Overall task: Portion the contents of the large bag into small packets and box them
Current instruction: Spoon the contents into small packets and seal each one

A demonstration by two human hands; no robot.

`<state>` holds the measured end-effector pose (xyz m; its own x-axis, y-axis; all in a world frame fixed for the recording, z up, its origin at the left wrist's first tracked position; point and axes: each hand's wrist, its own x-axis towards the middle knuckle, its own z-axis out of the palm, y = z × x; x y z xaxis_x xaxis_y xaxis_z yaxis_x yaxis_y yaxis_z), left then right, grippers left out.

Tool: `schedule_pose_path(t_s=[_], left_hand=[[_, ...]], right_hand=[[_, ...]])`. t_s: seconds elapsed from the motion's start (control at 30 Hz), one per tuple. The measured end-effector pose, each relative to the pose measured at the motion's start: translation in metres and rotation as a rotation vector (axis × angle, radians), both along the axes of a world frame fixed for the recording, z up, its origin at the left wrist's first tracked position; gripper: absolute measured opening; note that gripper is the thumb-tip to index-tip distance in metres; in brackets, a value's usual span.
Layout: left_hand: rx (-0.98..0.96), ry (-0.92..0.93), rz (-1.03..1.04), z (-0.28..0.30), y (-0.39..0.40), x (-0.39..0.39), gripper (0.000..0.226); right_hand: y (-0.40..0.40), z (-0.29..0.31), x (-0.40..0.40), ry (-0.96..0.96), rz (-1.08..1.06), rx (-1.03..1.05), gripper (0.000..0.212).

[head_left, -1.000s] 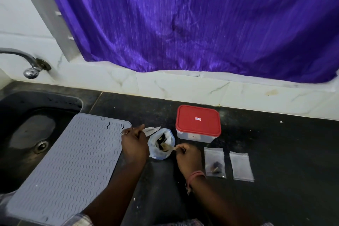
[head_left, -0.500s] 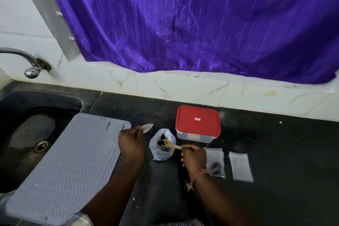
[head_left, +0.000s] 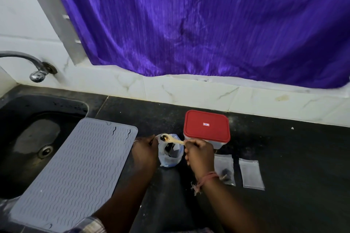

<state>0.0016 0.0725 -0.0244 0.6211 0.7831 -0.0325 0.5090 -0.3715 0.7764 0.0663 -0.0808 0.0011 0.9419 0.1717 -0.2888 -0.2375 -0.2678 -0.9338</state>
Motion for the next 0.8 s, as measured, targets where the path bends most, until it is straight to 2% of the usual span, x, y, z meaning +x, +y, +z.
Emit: schedule_pose_path(t_s=[0.1,0.23,0.3,0.37,0.43,0.5,0.6,0.67,0.8], left_hand=[[-0.033,0.060,-0.035,0.005,-0.003,0.000,0.027],[-0.046,-0.025,-0.061,0.004,-0.010,-0.002,0.025],[-0.010,-0.023,-0.105,0.001,-0.012,-0.003,0.027],[-0.030,-0.039,-0.112,0.000,-0.015,-0.003,0.026],[-0.136,-0.073,-0.074,0.002,-0.015,-0.004,0.018],[-0.218,-0.102,-0.019,-0.002,-0.011,-0.004,0.021],[-0.256,-0.121,0.066,-0.006,-0.007,-0.002,0.023],[-0.269,-0.102,0.109,-0.008,-0.005,0.001,0.019],[-0.302,0.009,0.158,-0.015,0.004,0.002,0.017]], right_hand=[[0.007,-0.001,-0.001,-0.017,0.009,-0.040,0.015],[0.015,0.005,-0.005,-0.127,0.028,-0.148,0.020],[0.018,0.005,-0.009,-0.370,0.109,-0.240,0.019],[0.021,0.003,-0.016,-0.612,0.360,-0.368,0.018],[0.020,-0.006,-0.019,-0.859,0.604,-0.571,0.010],[0.016,-0.017,-0.019,-0.975,0.671,-0.666,0.023],[0.011,-0.014,-0.014,-0.899,0.585,-0.563,0.022],[0.008,-0.012,-0.010,-0.871,0.441,-0.483,0.018],[0.003,-0.014,-0.009,-0.653,0.149,-0.210,0.013]])
